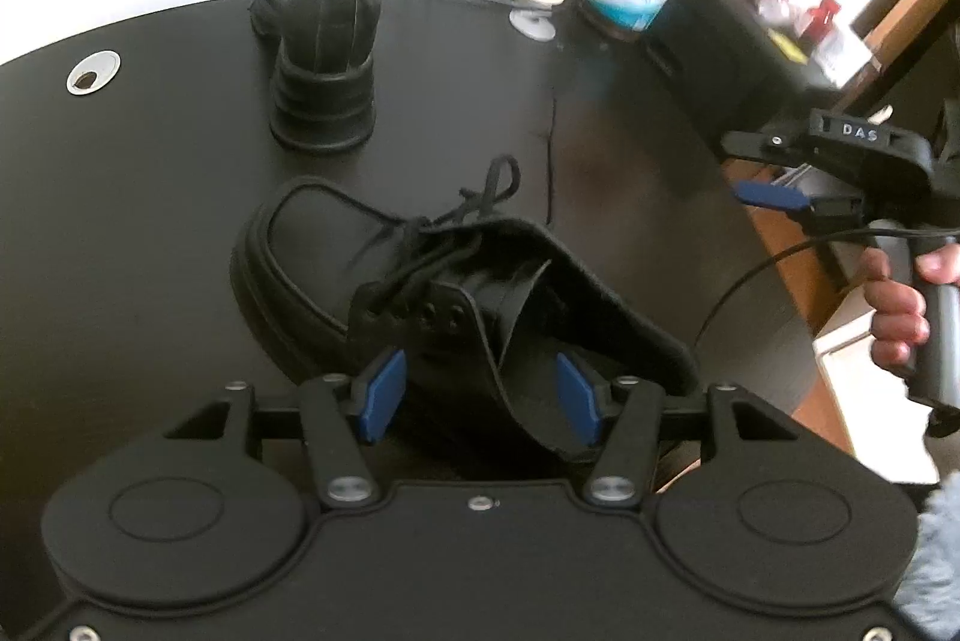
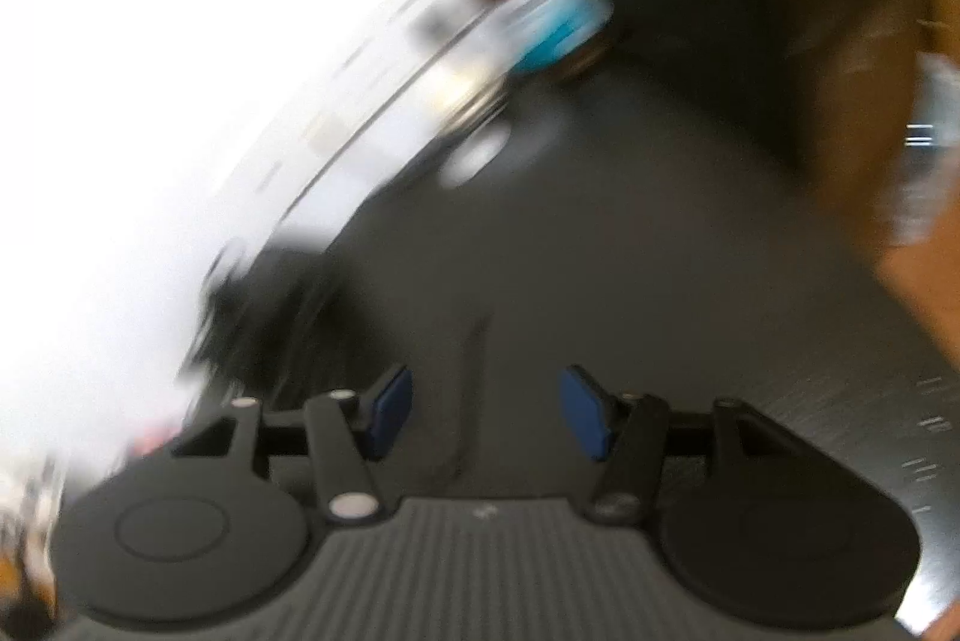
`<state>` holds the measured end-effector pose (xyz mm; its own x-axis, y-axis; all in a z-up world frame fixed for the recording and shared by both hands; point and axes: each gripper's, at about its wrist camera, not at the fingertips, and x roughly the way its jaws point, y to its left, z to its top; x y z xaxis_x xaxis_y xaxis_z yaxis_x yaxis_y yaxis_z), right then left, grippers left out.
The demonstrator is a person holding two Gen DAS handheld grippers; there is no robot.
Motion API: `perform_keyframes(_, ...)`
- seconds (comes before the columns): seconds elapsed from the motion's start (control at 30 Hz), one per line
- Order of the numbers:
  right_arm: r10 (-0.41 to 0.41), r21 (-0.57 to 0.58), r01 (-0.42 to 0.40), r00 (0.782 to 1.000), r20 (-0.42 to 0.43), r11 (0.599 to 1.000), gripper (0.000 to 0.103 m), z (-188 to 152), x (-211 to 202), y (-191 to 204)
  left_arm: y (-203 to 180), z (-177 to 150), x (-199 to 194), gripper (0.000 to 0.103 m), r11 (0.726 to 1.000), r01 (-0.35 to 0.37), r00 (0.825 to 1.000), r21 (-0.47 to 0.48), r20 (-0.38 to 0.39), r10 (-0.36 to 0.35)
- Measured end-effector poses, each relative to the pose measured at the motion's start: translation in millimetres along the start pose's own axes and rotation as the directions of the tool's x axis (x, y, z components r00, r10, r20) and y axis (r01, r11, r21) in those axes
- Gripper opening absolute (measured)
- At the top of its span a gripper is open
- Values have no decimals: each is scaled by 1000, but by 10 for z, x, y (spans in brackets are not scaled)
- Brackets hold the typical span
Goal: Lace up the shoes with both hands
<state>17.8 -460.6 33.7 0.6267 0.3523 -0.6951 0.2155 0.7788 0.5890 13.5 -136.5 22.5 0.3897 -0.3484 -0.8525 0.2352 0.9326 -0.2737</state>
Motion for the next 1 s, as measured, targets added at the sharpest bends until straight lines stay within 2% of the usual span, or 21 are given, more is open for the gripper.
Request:
perform_keyframes(0.07, 45, -74, -51, 995, -86, 996, 55, -120, 135, 189, -3, -11, 32, 56, 1000, -28, 1000, 8, -9, 28)
perform_keyframes(0.17, 58, -152, -88, 980, -189, 985, 55, -306, 319, 390, 26, -25, 55, 59, 998, -66, 998, 7, -21, 66)
perform_keyframes(0.3, 67, -210, -131, 956, -287, 969, 55, -505, 474, 554, 108, -47, 39, 63, 998, -60, 998, -28, -27, 59)
perform_keyframes(0.37, 68, -236, -146, 949, -309, 961, 55, -568, 517, 610, 134, -56, 29, 64, 997, -61, 998, -39, -27, 60)
perform_keyframes(0.43, 54, -250, -133, 953, -299, 959, 55, -607, 524, 630, 162, -64, 19, 66, 997, -64, 998, -50, -25, 63)
perform_keyframes(0.63, 67, -255, -167, 931, -360, 952, 55, -681, 620, 682, 287, -63, -21, 66, 988, -121, 993, -92, -1, 121)
perform_keyframes(0.83, 76, -273, -208, 902, -425, 939, 55, -879, 721, 788, 499, -32, -137, 66, 971, -195, 979, -139, 33, 201)
perform_keyframes(0.9, 53, -302, -189, 912, -406, 934, 55, -917, 724, 818, 566, -28, -165, 66, 963, -220, 973, -154, 42, 229)
perform_keyframes(1.0, -30, -348, -72, 960, -279, 935, 55, -887, 695, 818, 647, -51, -189, 66, 952, -249, 964, -178, 48, 261)
